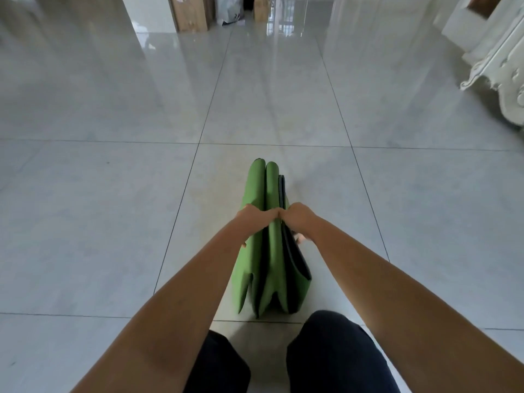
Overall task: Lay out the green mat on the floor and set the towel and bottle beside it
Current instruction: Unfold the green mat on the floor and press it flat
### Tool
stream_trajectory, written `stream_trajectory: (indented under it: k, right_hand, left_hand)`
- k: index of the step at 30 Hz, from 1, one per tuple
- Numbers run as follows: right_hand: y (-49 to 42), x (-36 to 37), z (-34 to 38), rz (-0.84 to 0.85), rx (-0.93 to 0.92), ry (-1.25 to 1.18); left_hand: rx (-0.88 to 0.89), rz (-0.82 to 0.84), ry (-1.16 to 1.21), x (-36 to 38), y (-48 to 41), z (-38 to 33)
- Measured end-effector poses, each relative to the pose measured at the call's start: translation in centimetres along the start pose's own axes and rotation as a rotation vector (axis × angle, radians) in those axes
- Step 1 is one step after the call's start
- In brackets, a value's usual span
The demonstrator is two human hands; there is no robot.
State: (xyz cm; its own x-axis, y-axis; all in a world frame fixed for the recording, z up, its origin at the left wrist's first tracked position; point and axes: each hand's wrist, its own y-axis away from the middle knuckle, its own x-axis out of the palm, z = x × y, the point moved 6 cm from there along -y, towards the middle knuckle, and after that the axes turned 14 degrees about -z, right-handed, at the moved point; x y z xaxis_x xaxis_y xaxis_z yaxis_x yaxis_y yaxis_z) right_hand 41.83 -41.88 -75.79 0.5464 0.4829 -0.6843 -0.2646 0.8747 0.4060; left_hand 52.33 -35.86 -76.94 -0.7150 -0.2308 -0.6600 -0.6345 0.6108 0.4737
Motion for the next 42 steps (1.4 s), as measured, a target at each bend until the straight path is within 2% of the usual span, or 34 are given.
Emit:
stream_trajectory:
  k: [5,12,18,32,37,42]
  right_hand:
    - [-0.2,-0.8,-2.1,0.016,-0.035,0.024]
    - [-0.3,-0.8,-4.7,0.058,-0.040,0.230]
    - [-0.9,-1.1,-6.5,-0.045,-0.150,0.270]
    - [-1.6,-8.3,-10.5,-0.213,-0.178,0.273]
    - [-1.4,-13.5,-13.6,-0.301,-0.110,0.324]
    - [-1.1,-16.5,-17.5,-0.355,-0.048,0.362]
  left_hand:
    - [0.084,-0.129,-0.222,-0.1,0.0,0.4]
    - [0.040,-0.114,-0.187,0.6,-0.3,0.7]
    - [0.033,-0.177,-0.199,1.0,-0.6,1.1]
    - [0.049,-0.213,-0.187,1.8,0.4,0.4]
    - [0.075,-0.220,-0.188,4.0,1.5,-1.1]
    - [0.200,-0.197,-0.332,7.8,3.3,-3.6]
